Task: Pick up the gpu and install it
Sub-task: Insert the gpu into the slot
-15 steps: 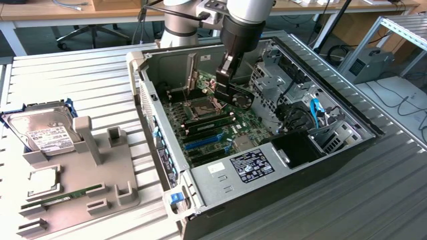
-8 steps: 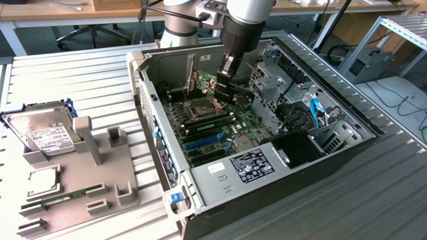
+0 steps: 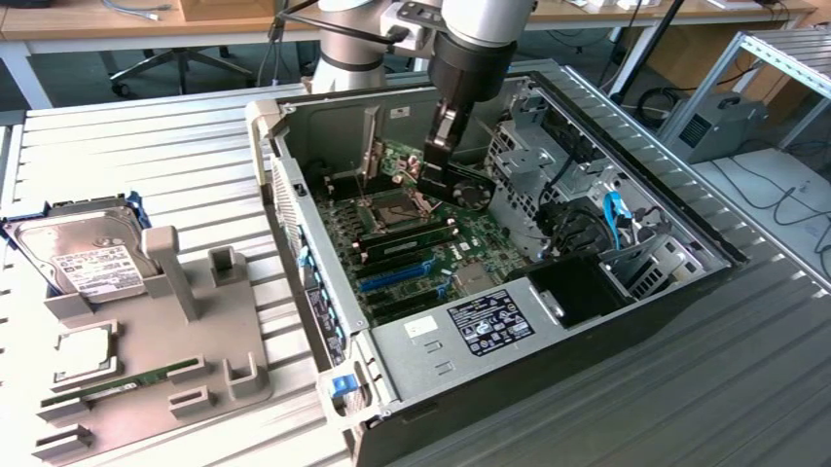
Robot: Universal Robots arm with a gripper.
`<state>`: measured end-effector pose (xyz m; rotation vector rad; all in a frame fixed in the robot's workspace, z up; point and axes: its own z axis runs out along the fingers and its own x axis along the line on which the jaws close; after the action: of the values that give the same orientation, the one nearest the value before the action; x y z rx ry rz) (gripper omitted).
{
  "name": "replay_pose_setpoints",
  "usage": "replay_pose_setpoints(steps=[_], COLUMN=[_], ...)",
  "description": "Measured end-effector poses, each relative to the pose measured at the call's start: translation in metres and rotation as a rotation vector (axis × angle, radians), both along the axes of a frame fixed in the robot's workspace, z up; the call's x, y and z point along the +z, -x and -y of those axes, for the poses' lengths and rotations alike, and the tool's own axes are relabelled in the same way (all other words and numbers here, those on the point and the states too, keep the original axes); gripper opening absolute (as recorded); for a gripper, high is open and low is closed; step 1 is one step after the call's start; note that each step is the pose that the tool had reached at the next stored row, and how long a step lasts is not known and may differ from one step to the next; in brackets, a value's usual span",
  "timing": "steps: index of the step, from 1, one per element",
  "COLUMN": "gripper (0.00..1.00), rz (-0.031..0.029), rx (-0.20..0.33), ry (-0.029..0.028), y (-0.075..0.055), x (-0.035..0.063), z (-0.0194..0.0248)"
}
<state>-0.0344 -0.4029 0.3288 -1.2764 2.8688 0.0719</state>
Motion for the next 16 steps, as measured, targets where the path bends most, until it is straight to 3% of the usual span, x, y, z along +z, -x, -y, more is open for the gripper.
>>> replay_pose_setpoints(steps=[16], gripper=[0.26], rz=[0.0], rx=[0.079], ry=[0.0], y=[-0.0005], x=[-0.0007], z=[0.0])
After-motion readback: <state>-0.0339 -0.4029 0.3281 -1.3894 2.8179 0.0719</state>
